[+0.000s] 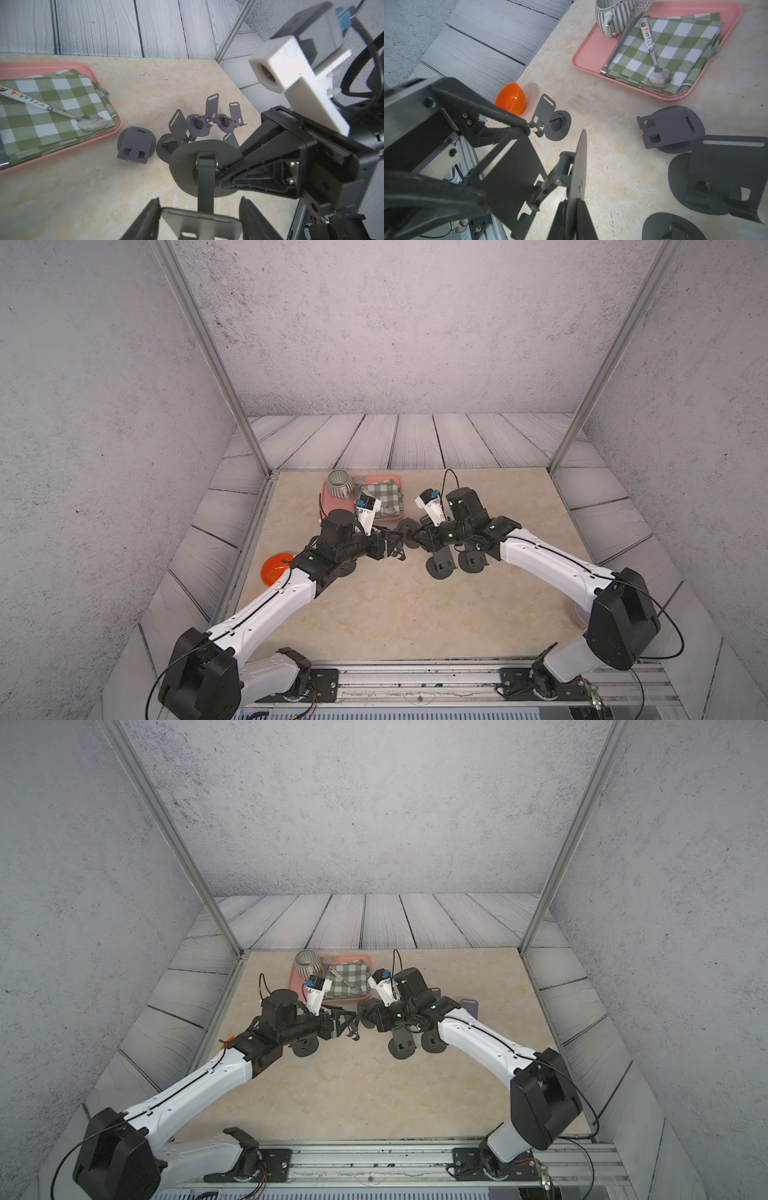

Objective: Open the phone stand

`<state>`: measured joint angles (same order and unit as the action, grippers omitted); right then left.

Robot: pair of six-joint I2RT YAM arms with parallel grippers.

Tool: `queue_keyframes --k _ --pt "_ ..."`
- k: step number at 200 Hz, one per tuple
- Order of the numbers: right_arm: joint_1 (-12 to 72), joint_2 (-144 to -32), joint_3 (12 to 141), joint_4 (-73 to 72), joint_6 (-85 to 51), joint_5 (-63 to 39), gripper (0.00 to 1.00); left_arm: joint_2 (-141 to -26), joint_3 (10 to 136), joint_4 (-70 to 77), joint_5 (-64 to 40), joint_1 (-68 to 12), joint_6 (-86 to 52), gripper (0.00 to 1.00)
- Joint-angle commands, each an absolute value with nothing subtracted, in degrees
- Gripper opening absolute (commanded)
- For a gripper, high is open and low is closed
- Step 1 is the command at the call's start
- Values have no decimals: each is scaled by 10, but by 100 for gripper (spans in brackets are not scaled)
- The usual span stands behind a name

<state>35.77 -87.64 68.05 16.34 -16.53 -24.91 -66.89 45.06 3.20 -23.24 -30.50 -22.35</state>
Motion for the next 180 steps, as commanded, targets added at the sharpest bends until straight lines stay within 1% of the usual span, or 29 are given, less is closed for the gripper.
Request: queue_keyframes --k 1,37,50,60,72,78,83,94,116,180 --pt "294 -891 682 193 -190 -125 0 -631 436 -13 -255 -298 -218 42" --pt "290 -887 678 186 -189 -149 0 -626 425 -6 -258 -299 -221 42" --pt "292 -885 679 183 -188 -167 0 -633 426 -3 -261 -299 -222 45" --pt "292 -882 678 179 -187 -185 0 -640 427 3 -265 -299 -225 52" --pt "293 -875 674 171 -188 -201 0 -650 428 11 -271 -299 -228 71" --pt "293 -872 672 168 -189 -207 0 -656 428 18 -275 -300 -230 78" --pt "294 -869 670 165 -191 -213 0 -660 428 23 -279 -300 -231 81" --pt "295 -866 671 163 -195 -224 0 -671 428 36 -286 -300 -235 85" --pt "295 -861 670 162 -200 -233 0 -686 427 59 -294 -300 -241 87" --pt "297 -861 664 145 -215 -255 1 -721 417 153 -292 -301 -263 89"
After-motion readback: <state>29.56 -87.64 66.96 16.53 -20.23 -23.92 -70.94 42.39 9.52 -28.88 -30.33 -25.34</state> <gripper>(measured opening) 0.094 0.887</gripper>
